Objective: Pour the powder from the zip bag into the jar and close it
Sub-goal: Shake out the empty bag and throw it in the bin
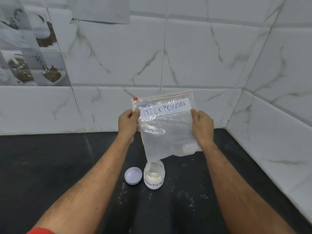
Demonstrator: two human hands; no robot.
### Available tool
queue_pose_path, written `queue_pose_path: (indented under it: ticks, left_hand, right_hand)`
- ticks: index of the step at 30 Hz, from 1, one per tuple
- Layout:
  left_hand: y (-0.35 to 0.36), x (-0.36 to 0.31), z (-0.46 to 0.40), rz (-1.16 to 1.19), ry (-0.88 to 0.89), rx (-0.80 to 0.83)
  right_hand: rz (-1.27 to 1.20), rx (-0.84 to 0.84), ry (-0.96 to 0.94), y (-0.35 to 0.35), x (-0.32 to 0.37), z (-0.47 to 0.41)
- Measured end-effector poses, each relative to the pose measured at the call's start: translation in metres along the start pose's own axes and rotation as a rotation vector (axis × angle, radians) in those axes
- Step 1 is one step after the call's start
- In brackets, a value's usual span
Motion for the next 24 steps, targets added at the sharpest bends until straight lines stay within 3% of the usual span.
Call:
queue_pose_path:
  ticks: [6,9,15,18,22,24]
  left_hand:
    - [-0.008,-0.003,0.015,0.086,-0.043,0.109]
    - [-0.006,0.004,0.026,0.195,-0.165,0.275]
    - [0.004,0.022,0.043,0.047,-0.141,0.454]
    - [0.019,0.022,0.045,0.046,-0.134,0.456]
    - [0.044,0.018,0.052,0.053,-0.166,0.543]
    - [0.056,0.018,0.058,0.046,-0.178,0.59]
  right_hand:
    - [-0.174,-0.076,0.039,-0.008,0.003,0.026]
    - [-0.349,-0.122,0.085,-0.007,-0.002,0.03]
    - [-0.426,-0.191,0.095,-0.03,-0.006,0.038]
    - [-0.483,-0.065,0.17,-0.055,-0.024,0.043]
    - [-0.708,0.284,0.223,-0.094,-0.051,0.052]
    - [-0.681,0.324,0.241,-0.113,-0.061,0.058]
Point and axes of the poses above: each hand's wrist, its own z-axis away from the middle knuckle, its own y-axis out of the palm, x = y × z, the point moved 1 cm from there along -z, towards the middle knuckle, and after that the axes turned 2 degrees about z, right-handed, at the moved point
